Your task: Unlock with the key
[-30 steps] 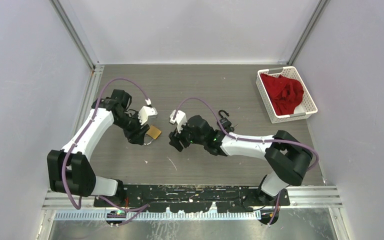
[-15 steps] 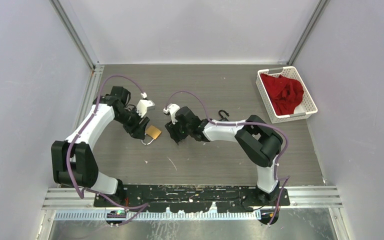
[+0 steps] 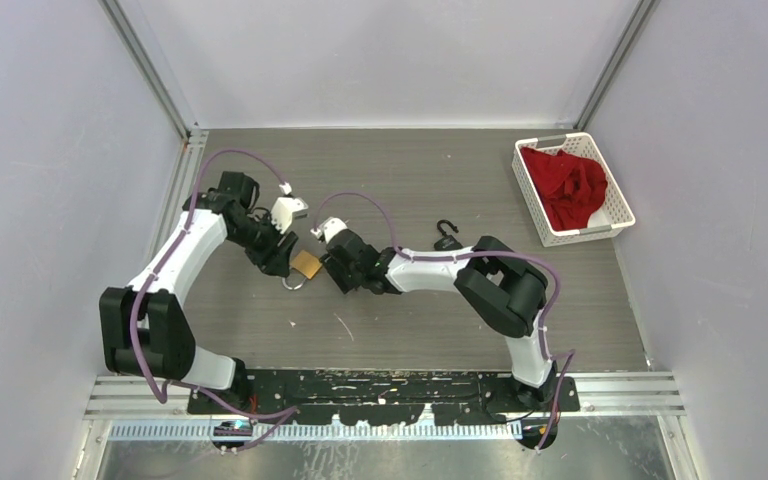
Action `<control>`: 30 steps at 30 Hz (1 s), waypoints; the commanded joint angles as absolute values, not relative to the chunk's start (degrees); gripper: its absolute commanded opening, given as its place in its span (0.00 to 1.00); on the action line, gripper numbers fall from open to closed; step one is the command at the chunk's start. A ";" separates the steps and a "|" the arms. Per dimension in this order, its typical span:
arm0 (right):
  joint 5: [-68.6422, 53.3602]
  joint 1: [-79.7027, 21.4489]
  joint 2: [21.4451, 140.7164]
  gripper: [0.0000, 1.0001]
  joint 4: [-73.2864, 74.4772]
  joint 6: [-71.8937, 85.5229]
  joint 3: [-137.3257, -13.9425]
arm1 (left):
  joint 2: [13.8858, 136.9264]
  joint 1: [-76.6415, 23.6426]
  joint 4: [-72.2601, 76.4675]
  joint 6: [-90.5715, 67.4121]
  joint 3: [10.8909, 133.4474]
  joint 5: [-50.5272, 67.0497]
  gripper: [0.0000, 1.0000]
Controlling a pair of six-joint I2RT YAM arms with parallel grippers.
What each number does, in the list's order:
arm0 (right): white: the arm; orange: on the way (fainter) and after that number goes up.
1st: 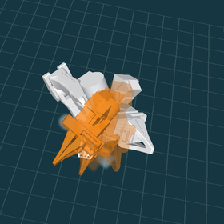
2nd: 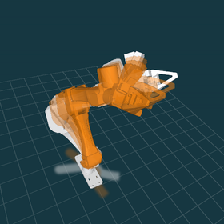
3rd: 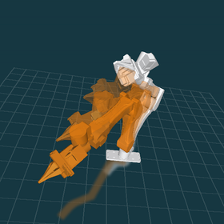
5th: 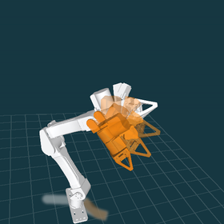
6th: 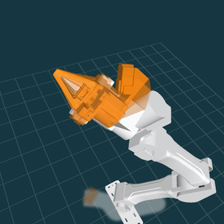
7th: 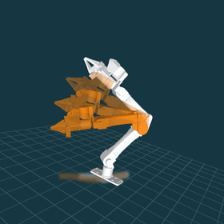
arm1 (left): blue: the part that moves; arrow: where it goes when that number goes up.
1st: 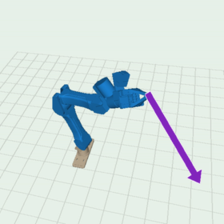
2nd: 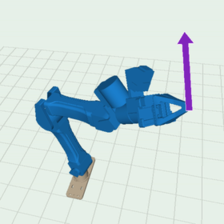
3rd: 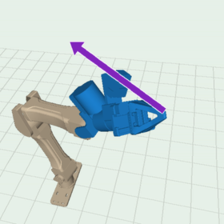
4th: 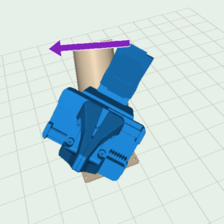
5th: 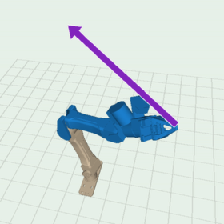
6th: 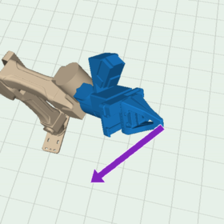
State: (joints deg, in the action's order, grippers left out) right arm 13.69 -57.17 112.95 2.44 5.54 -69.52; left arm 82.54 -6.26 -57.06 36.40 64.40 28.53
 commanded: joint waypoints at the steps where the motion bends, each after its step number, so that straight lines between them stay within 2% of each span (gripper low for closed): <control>1: 18.48 -56.67 113.22 0.57 3.09 9.04 -70.78 | 79.90 -5.89 -56.24 36.45 66.17 29.79 0.51; 8: 17.84 -56.52 114.71 0.52 2.71 11.19 -70.76 | 79.90 -5.88 -56.32 36.11 66.33 29.98 0.50; 15: 16.19 -55.18 116.22 0.33 6.02 16.27 -72.93 | 79.14 -5.89 -56.58 36.08 67.26 30.26 0.50; 19: 16.76 -54.93 116.13 0.27 6.69 17.77 -72.50 | 79.17 -5.89 -57.52 36.50 68.26 30.57 0.50; 26: 16.31 -54.55 111.38 0.03 0.83 18.02 -67.78 | 78.90 -5.89 -58.41 36.42 69.07 31.48 0.50; 30: 13.21 -53.72 108.40 0.01 -2.18 17.88 -65.10 | 78.69 -5.89 -59.23 36.66 69.56 32.23 0.49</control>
State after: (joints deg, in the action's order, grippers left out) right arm 15.73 -54.72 112.42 -0.45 17.19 -67.75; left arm 80.62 -6.24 -58.04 36.42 66.76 29.67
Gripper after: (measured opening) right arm 0.047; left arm 0.497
